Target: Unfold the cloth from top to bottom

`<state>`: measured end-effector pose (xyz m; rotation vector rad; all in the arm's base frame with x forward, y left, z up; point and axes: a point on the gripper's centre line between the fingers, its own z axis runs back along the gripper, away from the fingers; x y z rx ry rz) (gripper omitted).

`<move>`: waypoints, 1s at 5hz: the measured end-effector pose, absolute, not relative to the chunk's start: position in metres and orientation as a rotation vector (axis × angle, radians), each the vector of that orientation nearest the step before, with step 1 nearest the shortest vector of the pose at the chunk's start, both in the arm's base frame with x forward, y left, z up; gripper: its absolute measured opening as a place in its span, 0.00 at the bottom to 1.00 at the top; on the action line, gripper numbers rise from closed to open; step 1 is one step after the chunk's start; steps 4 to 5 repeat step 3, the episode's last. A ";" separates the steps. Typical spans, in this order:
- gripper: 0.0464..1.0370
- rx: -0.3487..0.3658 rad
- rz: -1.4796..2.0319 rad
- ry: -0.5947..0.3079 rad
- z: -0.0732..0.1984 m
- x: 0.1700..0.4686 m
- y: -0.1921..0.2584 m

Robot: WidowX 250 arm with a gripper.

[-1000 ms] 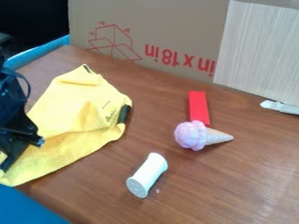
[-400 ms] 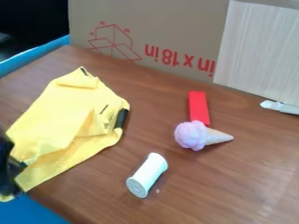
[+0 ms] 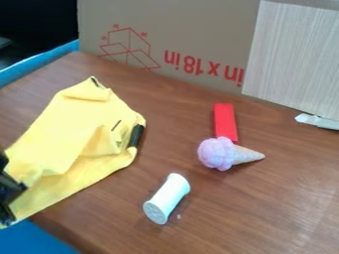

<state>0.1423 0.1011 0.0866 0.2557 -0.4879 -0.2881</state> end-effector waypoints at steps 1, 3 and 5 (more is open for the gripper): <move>0.41 0.190 -0.235 -0.313 0.104 0.158 0.109; 0.95 0.199 -0.132 -0.153 0.164 0.178 0.125; 0.95 0.199 -0.132 -0.153 0.164 0.178 0.125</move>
